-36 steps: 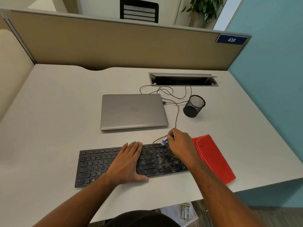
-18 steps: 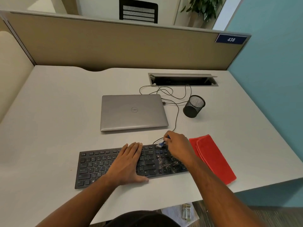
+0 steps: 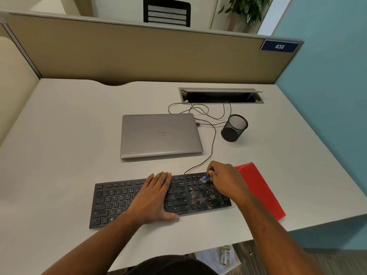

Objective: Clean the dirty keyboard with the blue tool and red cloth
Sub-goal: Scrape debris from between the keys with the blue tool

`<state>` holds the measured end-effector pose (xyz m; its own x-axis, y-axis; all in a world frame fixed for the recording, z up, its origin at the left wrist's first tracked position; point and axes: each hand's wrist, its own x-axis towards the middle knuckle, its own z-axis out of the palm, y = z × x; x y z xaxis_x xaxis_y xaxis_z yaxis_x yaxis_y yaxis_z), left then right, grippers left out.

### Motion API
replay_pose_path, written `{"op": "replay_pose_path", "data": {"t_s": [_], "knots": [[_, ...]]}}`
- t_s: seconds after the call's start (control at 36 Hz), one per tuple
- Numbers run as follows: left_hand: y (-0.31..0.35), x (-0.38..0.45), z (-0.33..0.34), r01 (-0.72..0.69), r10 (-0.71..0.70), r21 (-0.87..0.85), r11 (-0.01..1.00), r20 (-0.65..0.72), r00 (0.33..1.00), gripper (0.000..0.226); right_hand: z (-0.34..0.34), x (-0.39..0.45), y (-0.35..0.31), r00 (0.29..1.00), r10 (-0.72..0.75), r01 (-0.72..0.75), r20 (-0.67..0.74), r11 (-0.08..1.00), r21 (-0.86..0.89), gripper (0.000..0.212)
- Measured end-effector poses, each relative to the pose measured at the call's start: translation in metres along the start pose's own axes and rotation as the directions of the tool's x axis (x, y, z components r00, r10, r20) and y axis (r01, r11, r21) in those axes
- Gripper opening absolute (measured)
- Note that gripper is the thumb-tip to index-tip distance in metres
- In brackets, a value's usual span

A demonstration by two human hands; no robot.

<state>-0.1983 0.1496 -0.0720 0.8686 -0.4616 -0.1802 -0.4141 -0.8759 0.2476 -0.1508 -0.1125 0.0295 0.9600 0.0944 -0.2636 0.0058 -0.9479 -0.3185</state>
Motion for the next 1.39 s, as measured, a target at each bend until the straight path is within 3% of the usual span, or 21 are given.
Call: {"op": "replay_pose_path", "data": {"t_s": [0.14, 0.31, 0.5, 0.58, 0.78, 0.97, 1.06, 1.17, 1.39], "knots": [[0.000, 0.001, 0.000, 0.002, -0.002, 0.003, 1.000, -0.002, 1.000, 0.142, 0.000, -0.004, -0.004, 0.995, -0.013, 0.015, -0.097, 1.000, 0.021, 0.013], [0.000, 0.000, -0.001, 0.000, 0.000, -0.009, 1.000, -0.012, 1.000, 0.142, 0.011, -0.013, -0.006, 0.999, -0.033, 0.033, -0.018, 0.999, 0.000, 0.011], [0.001, 0.001, 0.000, 0.001, -0.001, -0.011, 1.000, -0.015, 1.000, 0.142, 0.010, -0.013, -0.031, 0.991, -0.120, 0.126, -0.051, 0.984, 0.125, 0.018], [0.001, 0.001, 0.000, 0.002, -0.002, 0.003, 1.000, -0.009, 1.000, 0.142, 0.020, -0.010, -0.034, 0.989, -0.149, 0.149, -0.007, 0.988, 0.036, 0.020], [0.000, 0.000, 0.001, 0.005, -0.005, -0.005, 1.000, -0.009, 1.000, 0.142, 0.004, -0.013, 0.008, 0.995, 0.002, -0.011, -0.100, 0.996, -0.087, 0.011], [-0.001, 0.001, 0.002, 0.002, -0.002, -0.023, 1.000, -0.024, 1.000, 0.142, 0.006, -0.009, 0.005, 0.982, 0.126, -0.083, -0.140, 0.956, 0.282, 0.014], [0.000, 0.000, 0.001, 0.004, -0.004, -0.005, 1.000, -0.004, 1.000, 0.142, 0.013, -0.010, 0.003, 0.993, 0.069, -0.054, -0.096, 0.987, 0.150, 0.011], [-0.001, 0.001, 0.002, 0.005, -0.005, -0.021, 1.000, -0.008, 1.000, 0.142, 0.007, -0.011, 0.016, 0.972, 0.134, -0.132, -0.192, 0.991, 0.024, 0.007], [-0.001, 0.001, 0.003, 0.006, -0.006, -0.028, 1.000, -0.020, 1.000, 0.142, 0.019, -0.005, 0.012, 0.967, 0.196, -0.161, -0.159, 0.965, 0.208, 0.017]]}}
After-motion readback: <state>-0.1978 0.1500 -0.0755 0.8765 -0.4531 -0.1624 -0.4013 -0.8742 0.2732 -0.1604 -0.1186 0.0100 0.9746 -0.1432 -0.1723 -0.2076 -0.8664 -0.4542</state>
